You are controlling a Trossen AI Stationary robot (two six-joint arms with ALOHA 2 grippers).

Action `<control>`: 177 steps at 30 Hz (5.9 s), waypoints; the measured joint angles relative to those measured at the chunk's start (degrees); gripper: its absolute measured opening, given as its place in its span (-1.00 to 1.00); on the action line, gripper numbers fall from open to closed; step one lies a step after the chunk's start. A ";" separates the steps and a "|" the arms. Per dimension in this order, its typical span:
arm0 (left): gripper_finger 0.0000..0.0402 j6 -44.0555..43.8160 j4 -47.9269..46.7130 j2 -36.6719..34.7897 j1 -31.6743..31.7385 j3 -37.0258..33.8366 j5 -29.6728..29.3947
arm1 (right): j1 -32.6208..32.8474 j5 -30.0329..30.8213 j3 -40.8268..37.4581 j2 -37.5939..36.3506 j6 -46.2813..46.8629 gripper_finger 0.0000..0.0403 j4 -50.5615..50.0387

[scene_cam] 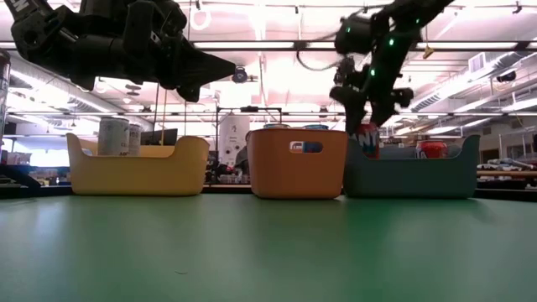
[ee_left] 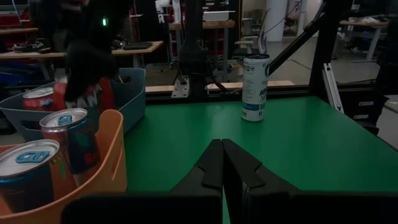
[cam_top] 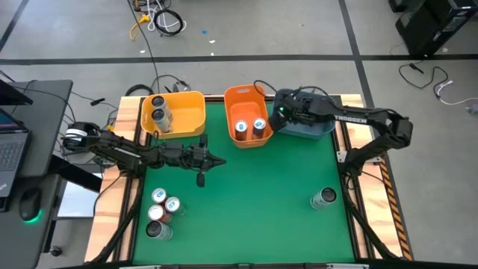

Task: Sort soda cans
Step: Put the orange soda can into the blue bin, then put the blue soda can into the orange bin

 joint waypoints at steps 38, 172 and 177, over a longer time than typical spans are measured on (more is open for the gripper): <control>-1.00 0.65 0.13 0.00 0.00 0.02 0.00 | 0.11 -1.33 -1.02 -3.79 -6.59 0.75 4.32; -0.99 5.86 -70.71 -48.03 -12.92 14.14 -10.75 | 39.97 -17.77 57.47 63.68 -17.16 0.87 53.94; -0.99 5.67 -70.71 -48.04 -12.92 14.14 -9.99 | 39.82 -17.77 57.47 63.68 -17.14 0.86 53.95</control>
